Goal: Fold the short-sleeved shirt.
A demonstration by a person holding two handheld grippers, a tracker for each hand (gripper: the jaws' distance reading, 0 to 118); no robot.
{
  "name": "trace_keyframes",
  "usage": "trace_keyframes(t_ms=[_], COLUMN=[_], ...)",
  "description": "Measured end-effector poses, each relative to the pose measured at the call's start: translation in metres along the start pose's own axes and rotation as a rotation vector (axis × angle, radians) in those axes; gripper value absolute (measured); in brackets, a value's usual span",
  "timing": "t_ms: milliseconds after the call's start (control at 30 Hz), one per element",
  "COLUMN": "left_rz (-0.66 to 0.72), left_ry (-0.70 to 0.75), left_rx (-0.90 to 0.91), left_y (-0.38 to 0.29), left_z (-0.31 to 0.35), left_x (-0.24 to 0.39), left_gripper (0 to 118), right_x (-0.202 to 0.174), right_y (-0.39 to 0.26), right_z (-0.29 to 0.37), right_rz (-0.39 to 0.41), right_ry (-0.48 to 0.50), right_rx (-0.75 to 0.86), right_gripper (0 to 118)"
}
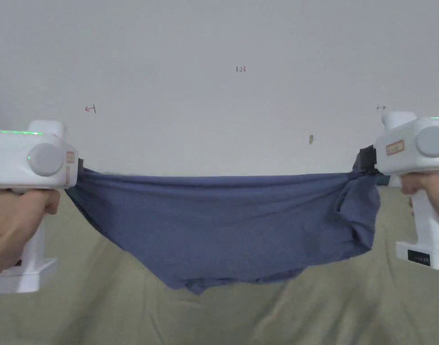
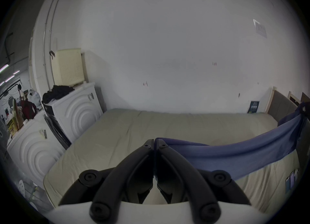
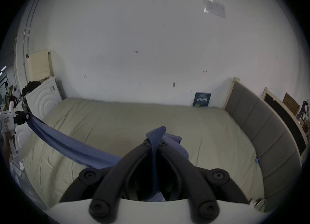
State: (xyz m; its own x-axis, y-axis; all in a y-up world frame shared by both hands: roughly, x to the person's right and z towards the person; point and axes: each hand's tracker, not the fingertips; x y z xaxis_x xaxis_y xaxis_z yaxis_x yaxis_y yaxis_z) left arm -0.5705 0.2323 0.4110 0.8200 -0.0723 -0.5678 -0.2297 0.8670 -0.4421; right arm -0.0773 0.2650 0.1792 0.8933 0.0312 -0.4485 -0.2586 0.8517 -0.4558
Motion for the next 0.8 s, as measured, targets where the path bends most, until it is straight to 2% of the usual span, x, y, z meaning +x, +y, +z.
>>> trace_keyframes(t_ms=[133,200,233,300,400,500,667,800], left_rz=[-0.001,-0.003,0.002,-0.019,0.0,0.013,0.039,0.075], left_ry=[-0.027,-0.051,-0.058,-0.056,-0.079,-0.099,-0.103,-0.128], left_rx=[-0.086,-0.148,-0.171,-0.227,-0.275,-0.327,-0.369,-0.419], left_y=[-0.075,-0.115,-0.133,-0.174,-0.226,-0.266,-0.31,-0.333], left_z=[0.002,0.011,0.016,0.029,0.053,0.07,0.104,0.125], left_x=[-0.014,-0.021,-0.026,-0.032,-0.042,-0.048,-0.06,-0.071], left_gripper=[0,0,0,0,0,0,0,0], right_x=[-0.002,-0.005,-0.005,-0.003,-0.009,-0.005,-0.005,-0.002], right_y=[-0.08,-0.12,-0.14,-0.183,-0.241,-0.293,-0.353,-0.39], right_z=[0.004,0.015,0.023,0.038,0.066,0.082,0.114,0.131], right_rz=[-0.001,0.039,0.035,-0.004,-0.02,-0.11,-0.124,-0.187], right_ry=[0.048,0.05,0.051,0.097,0.088,0.098,0.099,0.076], right_rx=[-0.085,-0.129,-0.126,-0.177,-0.197,-0.231,-0.283,-0.316], right_gripper=[3,4,3,3,3,3,3,3])
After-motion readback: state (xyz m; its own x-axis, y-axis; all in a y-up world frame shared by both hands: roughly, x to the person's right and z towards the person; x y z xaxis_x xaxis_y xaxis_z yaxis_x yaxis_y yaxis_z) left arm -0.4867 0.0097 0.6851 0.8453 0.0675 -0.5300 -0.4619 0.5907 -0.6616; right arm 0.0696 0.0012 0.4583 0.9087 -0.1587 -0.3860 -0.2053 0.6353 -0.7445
